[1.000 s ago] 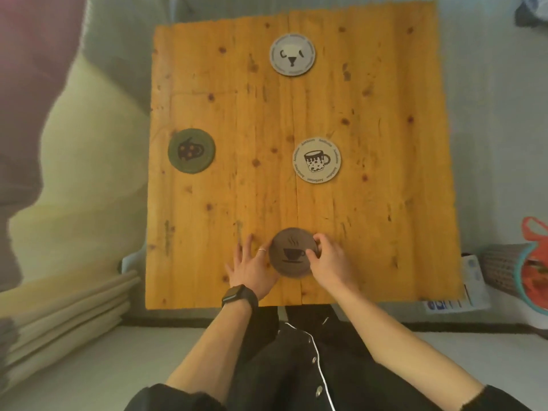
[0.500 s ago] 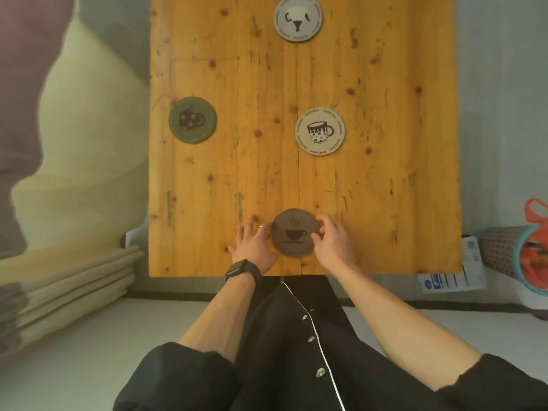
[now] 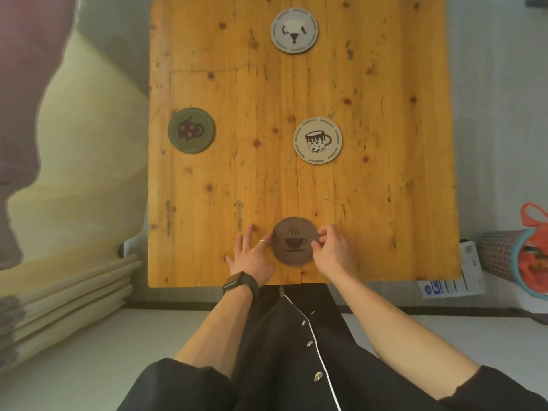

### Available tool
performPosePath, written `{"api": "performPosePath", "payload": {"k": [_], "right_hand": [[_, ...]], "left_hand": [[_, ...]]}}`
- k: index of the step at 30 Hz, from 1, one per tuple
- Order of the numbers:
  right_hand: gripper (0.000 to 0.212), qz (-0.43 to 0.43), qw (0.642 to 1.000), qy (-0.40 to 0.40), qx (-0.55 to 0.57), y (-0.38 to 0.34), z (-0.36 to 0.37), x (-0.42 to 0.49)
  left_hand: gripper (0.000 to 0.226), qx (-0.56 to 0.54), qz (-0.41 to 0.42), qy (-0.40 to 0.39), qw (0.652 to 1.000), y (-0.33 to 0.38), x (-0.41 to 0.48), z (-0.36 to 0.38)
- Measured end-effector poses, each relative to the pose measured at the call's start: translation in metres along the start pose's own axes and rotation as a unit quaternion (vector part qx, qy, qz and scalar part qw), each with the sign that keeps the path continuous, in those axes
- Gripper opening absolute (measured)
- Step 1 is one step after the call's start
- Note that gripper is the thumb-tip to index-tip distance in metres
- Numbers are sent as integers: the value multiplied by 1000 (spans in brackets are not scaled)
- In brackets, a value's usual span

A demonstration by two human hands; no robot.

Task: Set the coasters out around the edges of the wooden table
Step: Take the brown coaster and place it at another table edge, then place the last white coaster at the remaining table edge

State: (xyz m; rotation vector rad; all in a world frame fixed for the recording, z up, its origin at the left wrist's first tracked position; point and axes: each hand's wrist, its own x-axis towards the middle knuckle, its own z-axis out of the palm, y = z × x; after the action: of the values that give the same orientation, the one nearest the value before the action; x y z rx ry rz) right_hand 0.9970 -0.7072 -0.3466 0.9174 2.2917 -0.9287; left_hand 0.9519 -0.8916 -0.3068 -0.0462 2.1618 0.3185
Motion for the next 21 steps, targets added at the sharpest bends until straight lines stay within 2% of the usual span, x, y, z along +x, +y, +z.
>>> {"api": "performPosePath", "payload": {"k": [4,7,13,16,21], "right_hand": [[22,3,1000,-5,-4,0,0,1],[27,12,1000,-16,-9,-3,-5,7],[41,17,998,42,42,-34,-50,68],[58,15,998,58,32,-61,-73,106],[87,50,997,56,4,-92,-87,143]], "left_hand": [[71,7,0,7,1000,3,0,-5],[59,2,5,49,999,8,5,-13],[67,10,89,114,989,44,49,-60],[69,40,114,133,984,64,75,-82],[75,122,120,83,982,76,105,-94]]}}
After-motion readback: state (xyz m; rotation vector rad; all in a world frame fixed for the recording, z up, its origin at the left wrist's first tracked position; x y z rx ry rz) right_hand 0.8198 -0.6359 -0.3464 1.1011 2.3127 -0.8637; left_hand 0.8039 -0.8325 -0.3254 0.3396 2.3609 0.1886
